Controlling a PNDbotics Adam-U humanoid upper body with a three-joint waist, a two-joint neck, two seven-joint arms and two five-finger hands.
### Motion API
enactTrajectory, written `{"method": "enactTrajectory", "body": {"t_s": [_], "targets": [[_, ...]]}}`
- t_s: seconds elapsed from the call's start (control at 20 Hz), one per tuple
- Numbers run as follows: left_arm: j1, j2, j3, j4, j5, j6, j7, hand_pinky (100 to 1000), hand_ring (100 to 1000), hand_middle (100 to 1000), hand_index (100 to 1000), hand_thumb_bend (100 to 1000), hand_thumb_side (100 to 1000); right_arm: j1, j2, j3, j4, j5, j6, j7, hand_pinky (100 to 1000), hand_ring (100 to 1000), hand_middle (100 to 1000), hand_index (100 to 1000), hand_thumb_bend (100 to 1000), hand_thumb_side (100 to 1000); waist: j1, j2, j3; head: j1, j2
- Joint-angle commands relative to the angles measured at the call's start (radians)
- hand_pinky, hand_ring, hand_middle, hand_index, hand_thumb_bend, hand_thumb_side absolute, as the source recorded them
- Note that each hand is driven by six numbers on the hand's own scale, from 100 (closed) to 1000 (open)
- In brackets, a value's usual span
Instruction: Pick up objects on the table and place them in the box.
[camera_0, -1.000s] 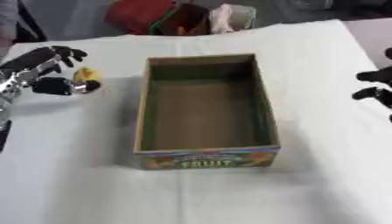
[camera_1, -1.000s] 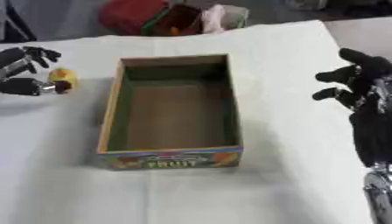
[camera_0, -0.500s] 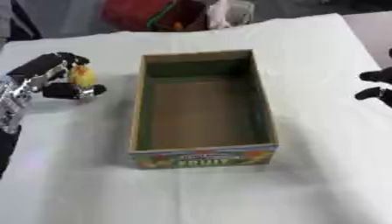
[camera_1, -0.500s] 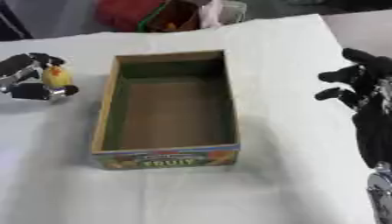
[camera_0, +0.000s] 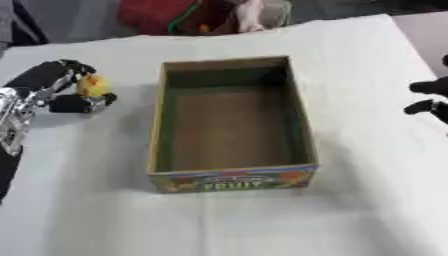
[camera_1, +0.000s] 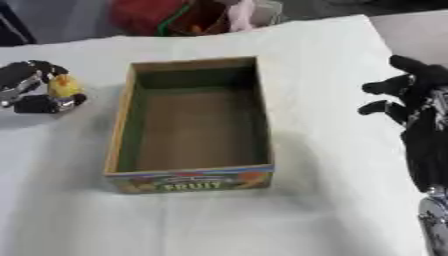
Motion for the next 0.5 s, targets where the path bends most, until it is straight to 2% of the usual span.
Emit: {"method": "enactTrajectory", "body": {"t_s": [0.05, 0.15, 0.35, 0.4, 0.45, 0.5], "targets": [[-0.025, 0.03, 0.009, -0.017, 0.014, 0.01, -0.007, 564, 700, 703, 846, 363, 875, -0.007, -0.008, 0.0, -0.02, 0.003, 0.001, 0.004, 540, 698, 536, 829, 100, 886, -0.003, -0.021, 0.002, -0.001, -0.004], [-0.025, 0.028, 0.009, -0.016, 0.038, 0.01, -0.021, 542, 686, 683, 798, 313, 850, -0.007, -0.008, 0.0, -0.02, 0.002, 0.001, 0.003, 540, 698, 536, 830, 100, 886, -0.004, -0.021, 0.001, -0.002, -0.002], [-0.024, 0.03, 0.002, -0.02, 0.069, 0.006, -0.064, 479, 638, 631, 695, 291, 751, -0.007, -0.006, 0.0, -0.02, 0.001, 0.002, 0.003, 541, 699, 536, 830, 100, 885, -0.003, -0.022, 0.001, -0.005, -0.002], [-0.023, 0.029, 0.001, -0.021, 0.072, 0.004, -0.074, 473, 627, 623, 686, 271, 700, -0.007, -0.006, 0.0, -0.02, 0.001, 0.003, 0.003, 541, 699, 536, 830, 100, 885, -0.003, -0.023, 0.001, -0.005, -0.002], [-0.022, 0.027, 0.001, -0.022, 0.078, 0.001, -0.084, 466, 614, 607, 666, 219, 602, -0.007, -0.006, -0.001, -0.02, 0.001, 0.003, 0.002, 541, 699, 536, 831, 100, 885, -0.003, -0.023, 0.0, -0.006, -0.002], [-0.021, 0.026, 0.002, -0.022, 0.086, -0.001, -0.094, 457, 604, 597, 650, 173, 544, -0.007, -0.005, -0.001, -0.02, 0.001, 0.004, 0.002, 541, 700, 536, 831, 100, 884, -0.003, -0.023, 0.0, -0.006, -0.003]]}}
